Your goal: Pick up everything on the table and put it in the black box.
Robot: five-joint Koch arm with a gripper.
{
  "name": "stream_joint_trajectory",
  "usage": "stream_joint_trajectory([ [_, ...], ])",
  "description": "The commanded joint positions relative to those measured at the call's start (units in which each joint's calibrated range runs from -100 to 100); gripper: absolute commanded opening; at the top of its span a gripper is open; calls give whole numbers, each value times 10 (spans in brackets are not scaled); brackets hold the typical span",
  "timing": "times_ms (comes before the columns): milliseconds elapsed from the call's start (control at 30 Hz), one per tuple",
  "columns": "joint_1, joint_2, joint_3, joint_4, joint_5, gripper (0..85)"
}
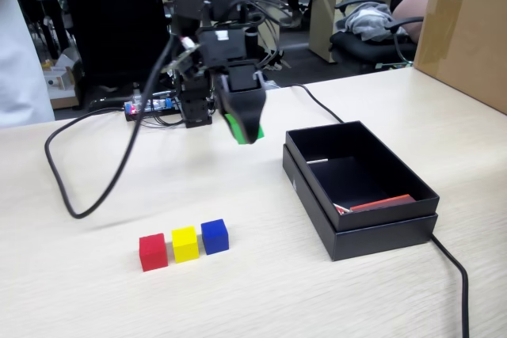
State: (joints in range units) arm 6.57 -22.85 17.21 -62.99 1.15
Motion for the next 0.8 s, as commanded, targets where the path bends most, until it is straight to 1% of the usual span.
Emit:
stream_joint_trajectory([
  [0,53,35,51,1,36,82],
  [100,82,126,105,1,57,82],
  [233,103,247,174,1,72,84],
  [267,106,286,193,1,77,85],
  [300,117,378,234,-5,88,88],
  [333,119,405,246,-12,91,90],
  [400,124,432,254,-18,96,149],
  [500,126,457,262,-29,100,259],
  [600,126,462,266,-37,100,309],
  [633,125,455,266,-47,100,355],
  [700,120,420,265,-55,100,384],
  [767,112,352,259,-59,100,386],
])
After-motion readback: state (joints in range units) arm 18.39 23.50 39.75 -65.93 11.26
